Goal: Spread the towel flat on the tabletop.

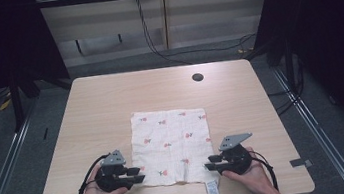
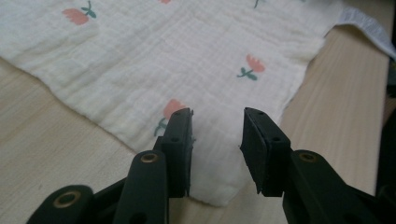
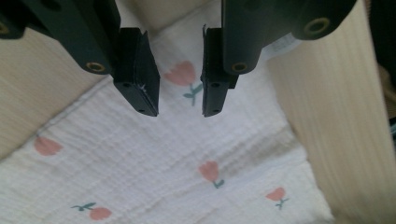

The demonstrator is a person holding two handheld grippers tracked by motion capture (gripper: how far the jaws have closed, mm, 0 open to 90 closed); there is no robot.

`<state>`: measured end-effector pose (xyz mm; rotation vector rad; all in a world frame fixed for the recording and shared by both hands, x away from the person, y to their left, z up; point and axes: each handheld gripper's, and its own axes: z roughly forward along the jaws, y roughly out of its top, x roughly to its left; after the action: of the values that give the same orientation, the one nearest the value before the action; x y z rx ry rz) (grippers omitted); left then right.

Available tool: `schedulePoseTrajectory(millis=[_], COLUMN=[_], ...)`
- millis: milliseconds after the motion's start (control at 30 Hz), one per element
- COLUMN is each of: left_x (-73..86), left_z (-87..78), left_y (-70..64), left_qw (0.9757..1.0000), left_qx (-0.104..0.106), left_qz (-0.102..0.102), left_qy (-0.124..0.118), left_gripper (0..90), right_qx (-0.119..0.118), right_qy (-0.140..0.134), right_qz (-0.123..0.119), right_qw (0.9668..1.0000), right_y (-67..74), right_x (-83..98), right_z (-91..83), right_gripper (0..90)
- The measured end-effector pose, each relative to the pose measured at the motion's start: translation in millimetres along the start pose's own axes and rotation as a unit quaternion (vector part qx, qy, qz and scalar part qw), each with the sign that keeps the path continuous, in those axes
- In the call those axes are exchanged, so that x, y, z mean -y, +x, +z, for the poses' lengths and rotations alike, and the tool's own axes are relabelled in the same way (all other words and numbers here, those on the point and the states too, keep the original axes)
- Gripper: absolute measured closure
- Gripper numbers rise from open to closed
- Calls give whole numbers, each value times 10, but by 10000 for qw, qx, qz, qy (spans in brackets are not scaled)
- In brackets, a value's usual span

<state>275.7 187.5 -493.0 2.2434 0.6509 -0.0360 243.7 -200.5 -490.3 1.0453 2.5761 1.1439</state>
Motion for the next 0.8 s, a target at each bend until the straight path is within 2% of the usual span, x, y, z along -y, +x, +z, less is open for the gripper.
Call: schedulePoseTrajectory(millis=[67, 133, 233, 300, 333, 400, 433, 467, 500, 533, 667, 700, 733, 800], left_x=[27, 45, 75, 98, 105, 110, 111, 111, 103, 105, 102, 100, 103, 105], left_z=[12, 1, -21, -35, -33, -47, -55, -55, -58, -55, -69, -71, -73, -83], left_y=[-14, -30, -54, -90, -113, -125, -124, -124, -104, -109, -105, -133, -149, -170], left_qw=[10000, 9999, 9998, 9990, 9984, 9979, 9979, 9979, 9982, 9984, 9985, 9986, 9983, 9983], left_qx=[-38, -55, -41, -167, -262, -296, -324, -324, -293, -236, -108, -77, -39, -9], left_qz=[26, 129, 202, 405, 493, 547, 528, 528, 483, 471, 432, 384, 438, 390], left_qy=[17, 54, 72, 102, 84, 154, 183, 183, 224, 215, 313, 350, 389, 435], left_gripper=[610, 605, 583, 592, 643, 738, 768, 809, 844, 880, 897, 897, 898, 899], right_qx=[80, 152, 207, 339, 381, 398, 400, 400, 331, 343, 296, 131, 32, -47], right_qy=[174, 187, 191, 236, 258, 270, 242, 242, 212, 231, 285, 291, 293, 292], right_qz=[-153, -346, -444, -529, -535, -512, -426, -426, -285, -237, -150, -50, 75, 76], right_qw=[9997, 9991, 9986, 9977, 9975, 9975, 9980, 9980, 9988, 9989, 9990, 9995, 9995, 9995], right_y=[5, 35, 59, 85, 89, 84, 45, 45, -6, -29, -35, -35, -31, -23], right_x=[16, 29, 28, 26, 24, 24, 20, 20, 19, 19, 34, 63, 82, 107], right_z=[43, 53, 61, 60, 59, 54, 53, 53, 50, 43, 13, -16, -31, -51], right_gripper=[635, 612, 618, 627, 677, 705, 778, 778, 847, 868, 887, 894, 894, 900])
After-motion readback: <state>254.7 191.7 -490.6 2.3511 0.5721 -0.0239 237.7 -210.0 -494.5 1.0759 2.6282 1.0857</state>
